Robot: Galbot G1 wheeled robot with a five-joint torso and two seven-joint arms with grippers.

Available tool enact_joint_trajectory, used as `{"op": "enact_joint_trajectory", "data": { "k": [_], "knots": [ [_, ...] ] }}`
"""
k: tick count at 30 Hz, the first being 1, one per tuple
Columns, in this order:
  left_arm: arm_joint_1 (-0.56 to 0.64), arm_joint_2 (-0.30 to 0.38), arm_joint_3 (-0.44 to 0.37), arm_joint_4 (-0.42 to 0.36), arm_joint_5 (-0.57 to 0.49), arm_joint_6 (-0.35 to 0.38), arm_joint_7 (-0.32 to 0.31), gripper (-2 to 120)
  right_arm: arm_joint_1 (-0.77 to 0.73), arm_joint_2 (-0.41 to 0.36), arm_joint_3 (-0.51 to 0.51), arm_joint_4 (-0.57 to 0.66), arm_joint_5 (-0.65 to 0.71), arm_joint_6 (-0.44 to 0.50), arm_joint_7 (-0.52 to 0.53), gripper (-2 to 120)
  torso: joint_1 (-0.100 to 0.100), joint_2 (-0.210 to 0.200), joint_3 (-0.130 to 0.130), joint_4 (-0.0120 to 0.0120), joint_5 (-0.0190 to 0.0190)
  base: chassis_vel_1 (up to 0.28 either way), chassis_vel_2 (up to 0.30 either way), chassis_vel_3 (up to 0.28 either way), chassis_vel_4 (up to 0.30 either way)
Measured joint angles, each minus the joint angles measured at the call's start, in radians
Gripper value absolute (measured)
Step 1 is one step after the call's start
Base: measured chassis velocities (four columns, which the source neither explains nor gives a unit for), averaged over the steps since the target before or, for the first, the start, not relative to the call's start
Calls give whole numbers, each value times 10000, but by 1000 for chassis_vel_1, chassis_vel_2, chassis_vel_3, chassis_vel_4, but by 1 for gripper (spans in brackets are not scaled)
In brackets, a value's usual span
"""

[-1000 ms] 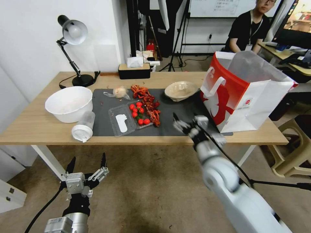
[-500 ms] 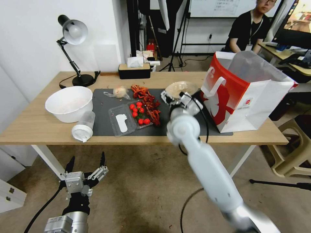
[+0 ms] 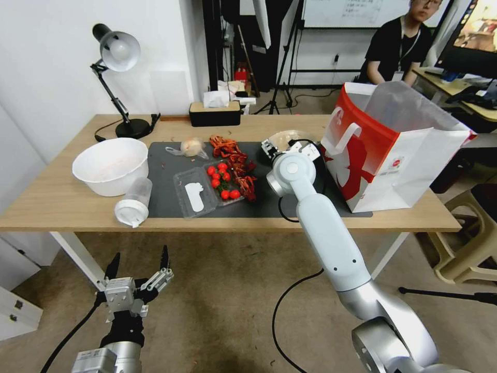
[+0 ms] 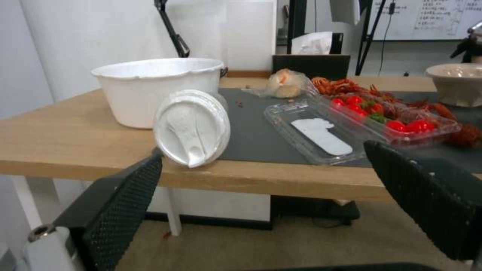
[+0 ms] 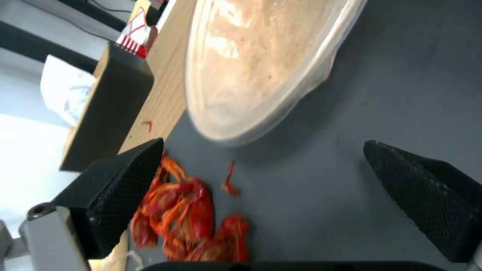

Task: Pick up the trash from the table and place it into the takeout bag.

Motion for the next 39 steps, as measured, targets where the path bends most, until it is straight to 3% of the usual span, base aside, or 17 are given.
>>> {"op": "enact_joint_trajectory", "data": {
  "k": [20, 28, 32, 34, 36, 38, 39],
  "knots": [
    [206, -70, -18, 34, 81, -200, 0, 100, 836, 557, 391, -1693, -201, -291, -842, 97, 0, 1, 0, 2, 0, 0, 0, 0, 0],
    [193, -144, 22, 164, 130, -301, 1, 100, 1291, 850, 786, -2766, -299, -352, -725, 68, 0, 2, 0, 2, 0, 0, 0, 0, 0],
    [203, -122, 7, 209, 125, -353, 0, 100, 1189, 795, 838, -2805, -313, -342, -824, 56, 0, 1, 0, 3, 0, 0, 0, 0, 0],
    [203, -122, 7, 209, 125, -353, 0, 100, 1189, 795, 838, -2805, -313, -342, -824, 56, 0, 1, 0, 3, 0, 0, 0, 0, 0],
    [198, -109, 15, 215, 118, -360, 0, 100, 1135, 706, 827, -2744, -314, -332, -895, 42, -1, 1, 0, 2, 0, 0, 0, 0, 0],
    [198, -107, 17, 214, 117, -360, 0, 100, 1133, 699, 826, -2741, -314, -330, -900, 41, 0, 1, 0, 2, 0, 0, 0, 0, 0],
    [201, -95, 29, 215, 114, -363, -4, 100, 1126, 644, 826, -2710, -317, -312, -968, 31, 0, 1, 0, 1, 0, 0, 0, 0, 0]
  ]
}}
